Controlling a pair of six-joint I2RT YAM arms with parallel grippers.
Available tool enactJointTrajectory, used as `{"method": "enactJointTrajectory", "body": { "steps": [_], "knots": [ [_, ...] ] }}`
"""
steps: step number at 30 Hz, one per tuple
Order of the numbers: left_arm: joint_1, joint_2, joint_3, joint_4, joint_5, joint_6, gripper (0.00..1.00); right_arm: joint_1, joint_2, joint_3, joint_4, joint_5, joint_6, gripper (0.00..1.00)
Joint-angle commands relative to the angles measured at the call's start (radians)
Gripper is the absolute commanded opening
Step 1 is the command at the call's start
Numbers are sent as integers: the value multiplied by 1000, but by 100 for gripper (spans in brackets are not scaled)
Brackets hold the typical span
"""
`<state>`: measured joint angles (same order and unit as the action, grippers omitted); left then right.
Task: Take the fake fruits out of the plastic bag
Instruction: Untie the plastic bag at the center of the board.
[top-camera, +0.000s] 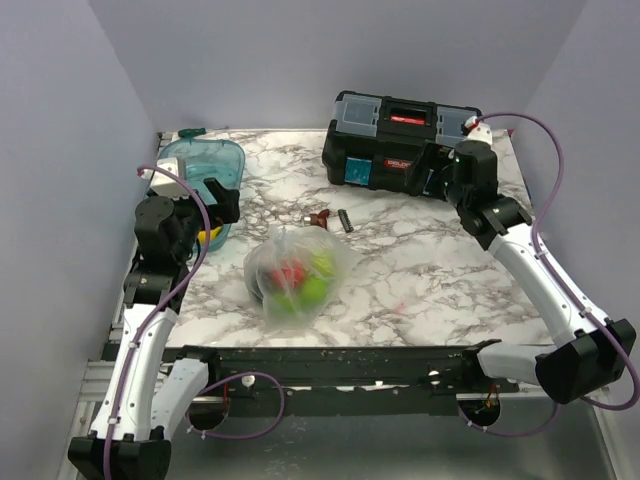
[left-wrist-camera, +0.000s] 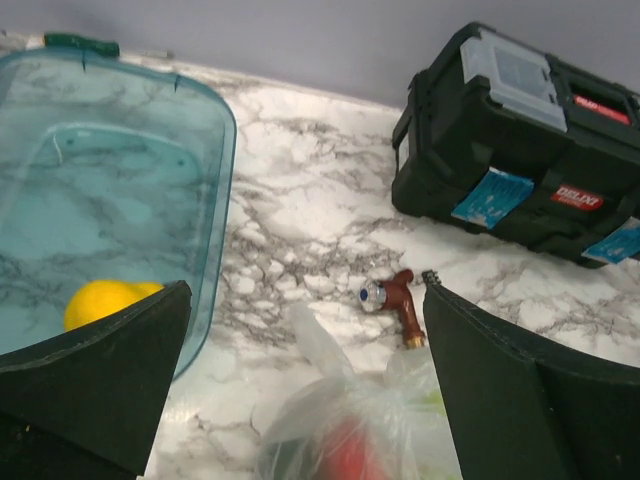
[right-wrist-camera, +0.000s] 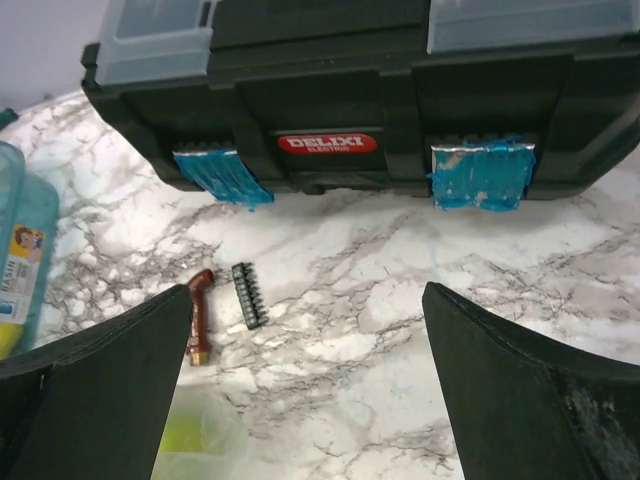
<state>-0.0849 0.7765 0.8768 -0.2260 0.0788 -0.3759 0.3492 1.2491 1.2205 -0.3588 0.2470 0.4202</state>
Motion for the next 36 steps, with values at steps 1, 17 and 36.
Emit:
{"method": "enactJointTrajectory", "body": {
  "steps": [1,17,36],
  "knots": [
    [-16,19,82,-155,-138,-60,99,-2,-13,-38,23,17,24,100],
    [-26,-117,-87,-130,-121,-40,99,166,104,-146,220,-442,191,100],
    [-37,12,-99,-112,170,-12,98,568,352,-46,229,-175,106,89]
  ]
}}
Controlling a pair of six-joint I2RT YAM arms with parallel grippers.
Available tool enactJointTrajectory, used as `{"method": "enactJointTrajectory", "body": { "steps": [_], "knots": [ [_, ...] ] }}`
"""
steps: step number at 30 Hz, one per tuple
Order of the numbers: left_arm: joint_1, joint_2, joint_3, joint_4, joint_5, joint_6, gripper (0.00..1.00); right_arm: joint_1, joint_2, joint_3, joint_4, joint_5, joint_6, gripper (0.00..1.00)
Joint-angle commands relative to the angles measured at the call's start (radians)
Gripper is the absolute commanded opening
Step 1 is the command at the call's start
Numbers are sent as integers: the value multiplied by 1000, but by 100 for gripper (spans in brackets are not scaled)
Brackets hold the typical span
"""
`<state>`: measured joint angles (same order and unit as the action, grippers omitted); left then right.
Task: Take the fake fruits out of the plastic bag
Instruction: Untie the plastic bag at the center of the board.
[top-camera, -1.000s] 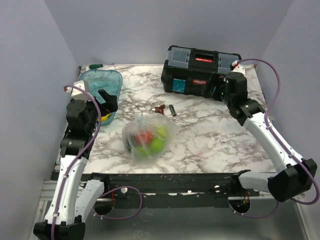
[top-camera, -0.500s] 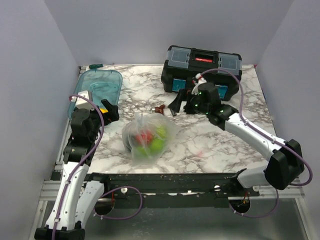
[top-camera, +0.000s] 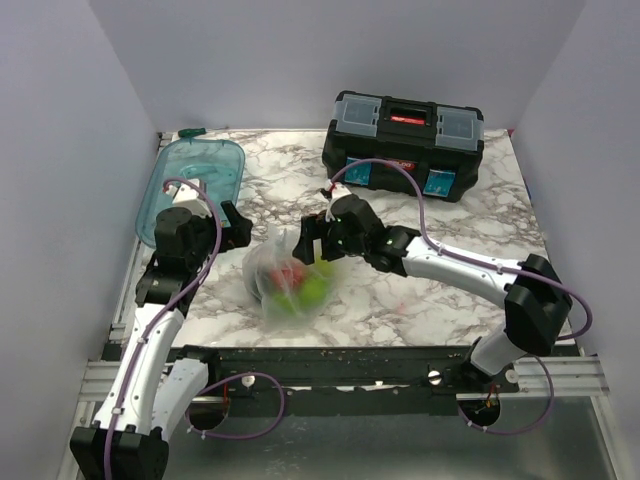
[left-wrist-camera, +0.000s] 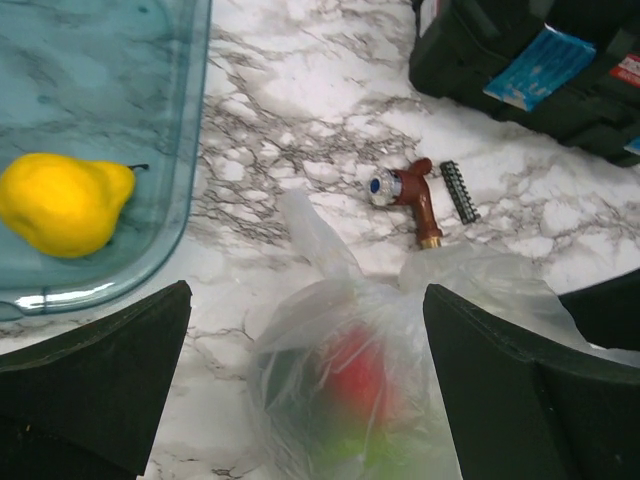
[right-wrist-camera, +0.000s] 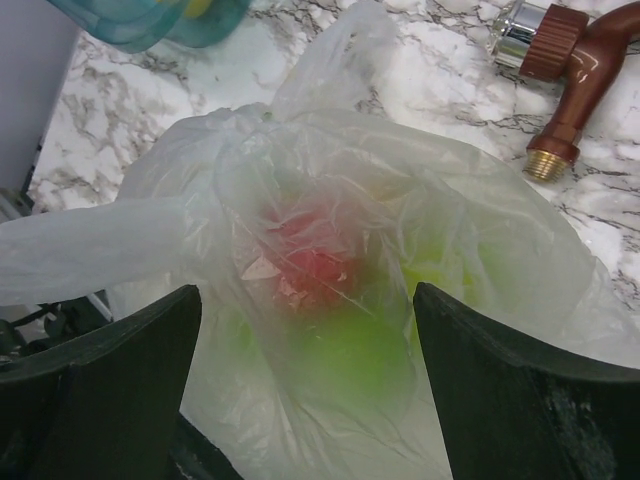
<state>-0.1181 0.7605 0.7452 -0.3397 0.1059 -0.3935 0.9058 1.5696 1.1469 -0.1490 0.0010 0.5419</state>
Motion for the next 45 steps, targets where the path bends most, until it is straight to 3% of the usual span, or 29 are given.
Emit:
{"method": "enactJointTrajectory", "body": {
  "steps": [1,7,11,18,25,27,36,43,45],
  "knots": [
    [-4,39,34,6,168,5,98,14,36,30,14,83,-13,85],
    [-13,117,36,16,313,-10,96,25,-6,-18,8,199,-19,67],
    [-63,233,88,-45,419,4,91,26,-66,-97,72,251,-15,44],
    [-196,340,147,-161,352,71,84,26,-147,-172,138,255,-11,18],
    [-234,365,155,-172,342,85,68,26,-202,-221,178,241,-8,16],
    [-238,369,159,-178,334,91,55,26,-214,-230,179,231,-7,15],
    [-244,350,165,-187,302,104,15,27,-276,-289,170,208,13,15],
    [-245,307,144,-138,350,102,2,25,-338,-309,105,256,27,13],
    [-245,291,141,-120,387,101,0,25,-358,-298,76,291,22,18]
  ]
}}
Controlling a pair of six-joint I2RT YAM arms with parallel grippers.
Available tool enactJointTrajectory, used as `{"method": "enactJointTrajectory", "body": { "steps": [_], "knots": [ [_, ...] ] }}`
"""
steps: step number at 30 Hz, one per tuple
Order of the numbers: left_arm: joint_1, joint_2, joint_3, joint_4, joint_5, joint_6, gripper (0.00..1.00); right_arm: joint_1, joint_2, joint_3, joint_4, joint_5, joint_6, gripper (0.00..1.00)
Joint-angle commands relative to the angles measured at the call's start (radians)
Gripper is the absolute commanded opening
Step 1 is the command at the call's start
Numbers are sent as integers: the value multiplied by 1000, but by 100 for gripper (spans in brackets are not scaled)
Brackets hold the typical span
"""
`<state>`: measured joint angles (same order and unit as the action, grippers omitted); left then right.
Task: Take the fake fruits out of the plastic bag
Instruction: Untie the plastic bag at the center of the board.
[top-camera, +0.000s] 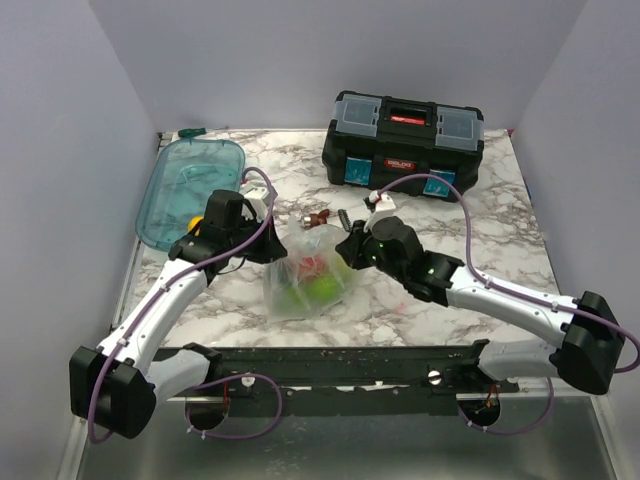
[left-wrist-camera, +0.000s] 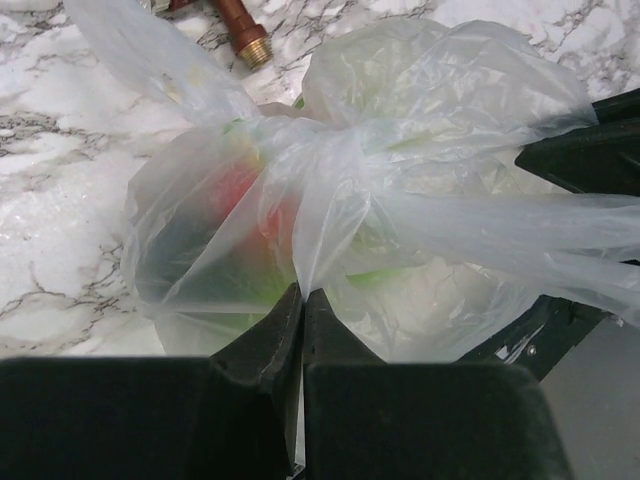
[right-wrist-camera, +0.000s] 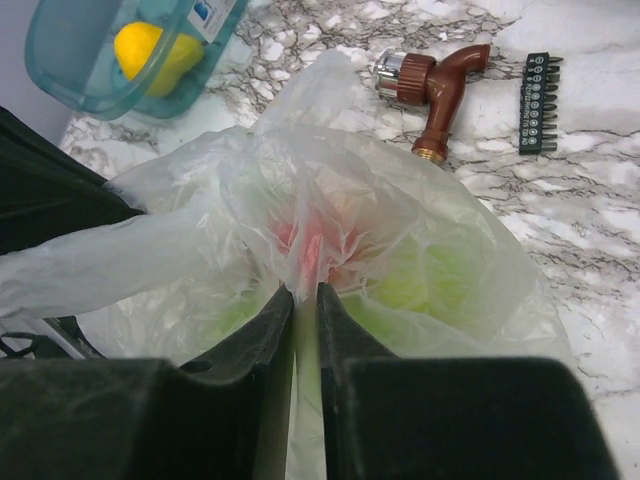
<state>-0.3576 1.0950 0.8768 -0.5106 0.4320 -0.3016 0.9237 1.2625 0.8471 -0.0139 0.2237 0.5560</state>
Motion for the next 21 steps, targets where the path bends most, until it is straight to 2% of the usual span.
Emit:
{"method": "enactJointTrajectory", "body": {
  "steps": [1,6,12,15,21],
  "knots": [
    [-7,-55,-2,69,81,9,0,8,-55,22,-81,82,3,22],
    [-22,-99,-34,128,133,13,0,9,-35,170,-230,103,-24,43],
    [-46,-122,-47,145,150,30,0,8,8,275,-250,43,-60,62],
    [-61,-113,-35,136,154,36,0,8,48,313,-252,28,-84,66],
    [-88,-122,-49,141,123,50,0,8,114,356,-275,53,-78,69]
  ]
}}
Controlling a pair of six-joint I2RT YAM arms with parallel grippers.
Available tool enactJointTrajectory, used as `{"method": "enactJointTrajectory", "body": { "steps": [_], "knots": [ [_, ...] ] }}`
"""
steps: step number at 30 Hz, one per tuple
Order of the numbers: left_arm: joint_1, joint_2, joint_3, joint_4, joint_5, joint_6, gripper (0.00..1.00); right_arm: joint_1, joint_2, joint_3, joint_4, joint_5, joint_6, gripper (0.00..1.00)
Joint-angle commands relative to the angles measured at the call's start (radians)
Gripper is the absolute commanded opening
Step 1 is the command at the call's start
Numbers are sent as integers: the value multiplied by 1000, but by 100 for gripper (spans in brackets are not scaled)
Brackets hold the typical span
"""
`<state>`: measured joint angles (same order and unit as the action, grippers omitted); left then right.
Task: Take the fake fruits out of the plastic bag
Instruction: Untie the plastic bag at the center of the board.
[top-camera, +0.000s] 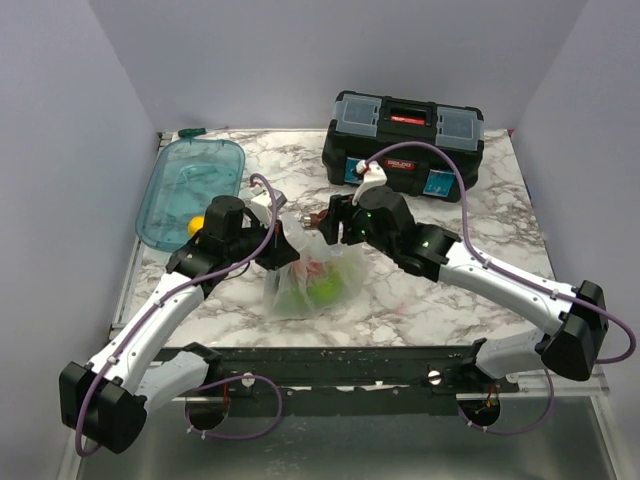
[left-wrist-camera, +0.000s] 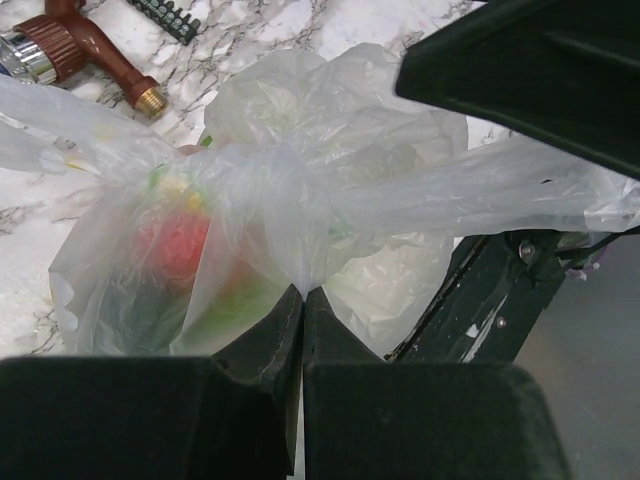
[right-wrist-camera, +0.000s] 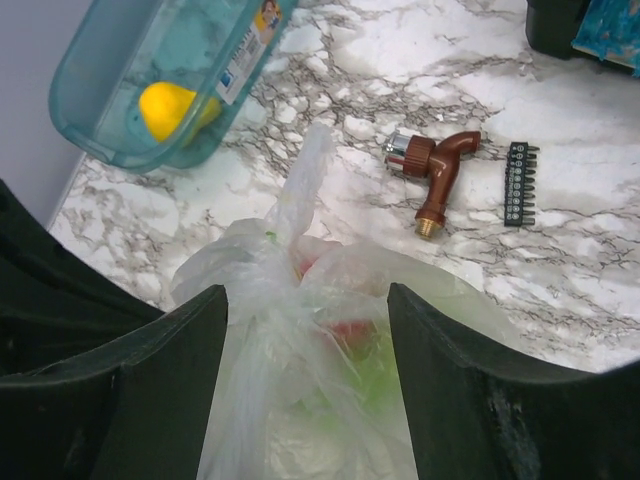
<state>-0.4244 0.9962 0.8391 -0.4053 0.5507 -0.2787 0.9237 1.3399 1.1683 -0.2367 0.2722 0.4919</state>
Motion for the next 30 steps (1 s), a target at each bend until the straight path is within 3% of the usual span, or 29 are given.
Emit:
{"method": "enactJointTrajectory", "body": {
  "steps": [1,11,19,30],
  "knots": [
    [-25,-17,-6,30,1,29,0,8,42,32,-49,-10,-12,69],
    [-40,-25,13,3,-35,42,0,8,57,-59,-52,-104,17,64],
    [-41,-37,6,15,-30,36,0,8,71,-71,-69,-56,23,58],
    [-43,-66,-6,18,-54,39,0,8,17,-117,-26,50,80,15]
  ]
}}
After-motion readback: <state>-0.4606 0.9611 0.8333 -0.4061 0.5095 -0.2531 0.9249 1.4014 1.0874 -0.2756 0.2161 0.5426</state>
